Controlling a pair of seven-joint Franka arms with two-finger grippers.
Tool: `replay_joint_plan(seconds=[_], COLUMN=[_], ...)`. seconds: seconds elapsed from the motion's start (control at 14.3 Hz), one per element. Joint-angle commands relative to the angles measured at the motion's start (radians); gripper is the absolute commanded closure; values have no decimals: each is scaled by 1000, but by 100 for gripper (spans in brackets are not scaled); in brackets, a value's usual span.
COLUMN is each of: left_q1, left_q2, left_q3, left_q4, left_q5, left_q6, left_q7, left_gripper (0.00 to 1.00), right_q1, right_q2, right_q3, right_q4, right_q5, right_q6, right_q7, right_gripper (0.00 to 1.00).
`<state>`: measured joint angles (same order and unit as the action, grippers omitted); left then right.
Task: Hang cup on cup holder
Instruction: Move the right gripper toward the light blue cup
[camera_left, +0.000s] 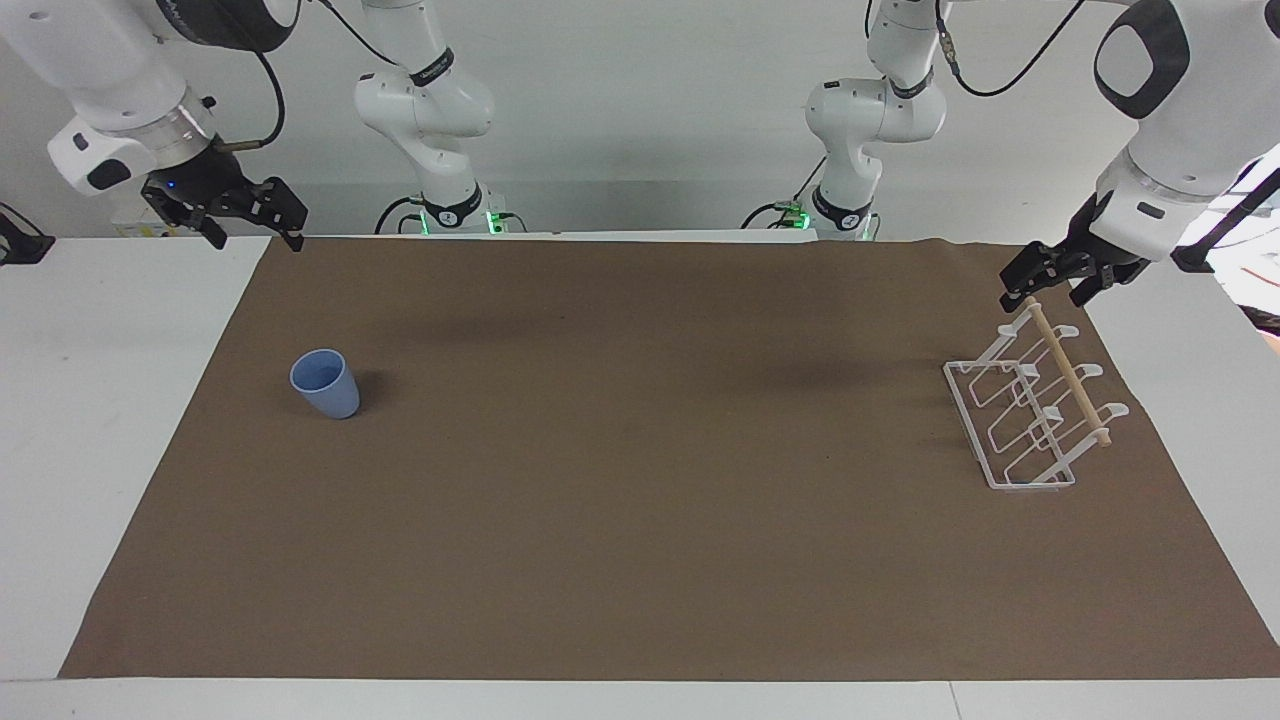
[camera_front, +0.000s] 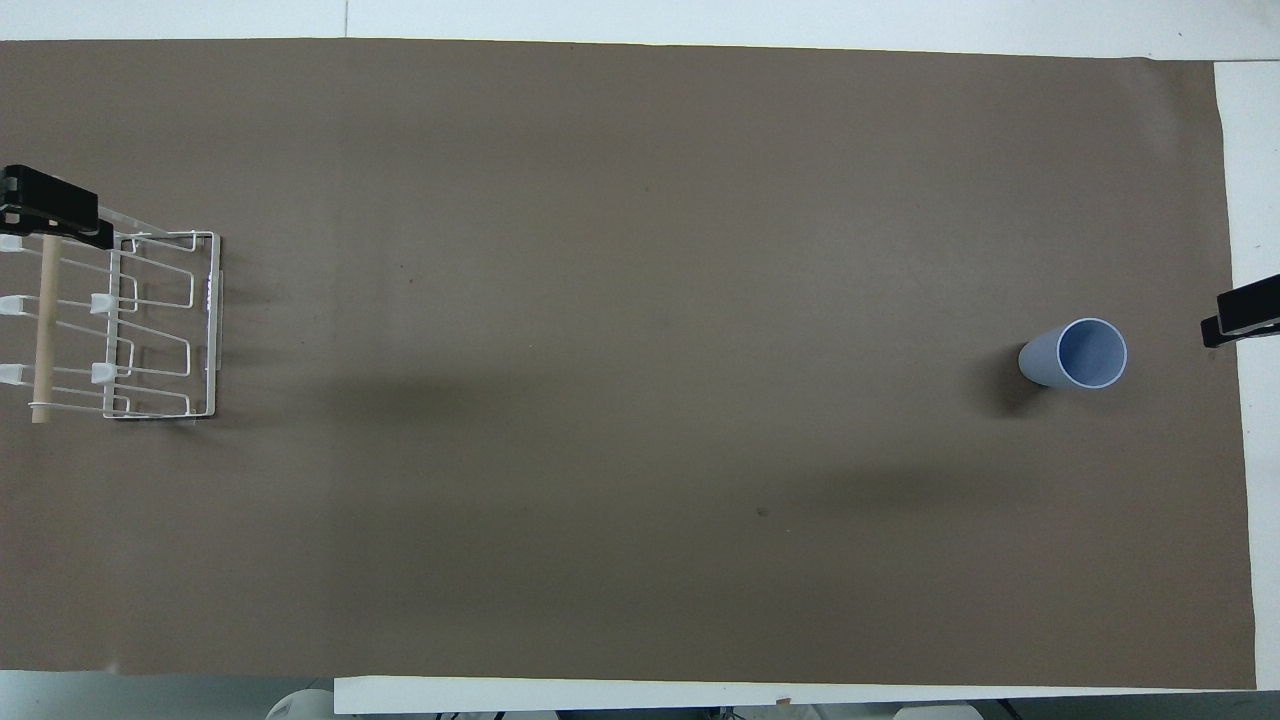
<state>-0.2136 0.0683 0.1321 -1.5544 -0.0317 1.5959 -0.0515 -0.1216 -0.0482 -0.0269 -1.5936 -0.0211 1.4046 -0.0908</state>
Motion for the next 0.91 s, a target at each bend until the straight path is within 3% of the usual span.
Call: replay_joint_plan(seconds=[0.0,0.56,0.84], left_q1=[-32,-29,-29], left_q2=[-27,-21,-24], left_q3=[14,18,18], left_q4=[-32,-13,-12], left_q5=[-2,3,3], left_q6=[4,-14,-22], left_q7=[-14,-13,-14], left_gripper=[0,0,0], right_q1=[-6,-4,-16], right_q2=[-4,-19,-7], right_q3=[2,1,1], right_q4=[-3,-5,-158], right_q5=[7,12,10], right_q6=[11,13,212], right_q7=[-21,-58,-141], right_gripper=[0,0,0])
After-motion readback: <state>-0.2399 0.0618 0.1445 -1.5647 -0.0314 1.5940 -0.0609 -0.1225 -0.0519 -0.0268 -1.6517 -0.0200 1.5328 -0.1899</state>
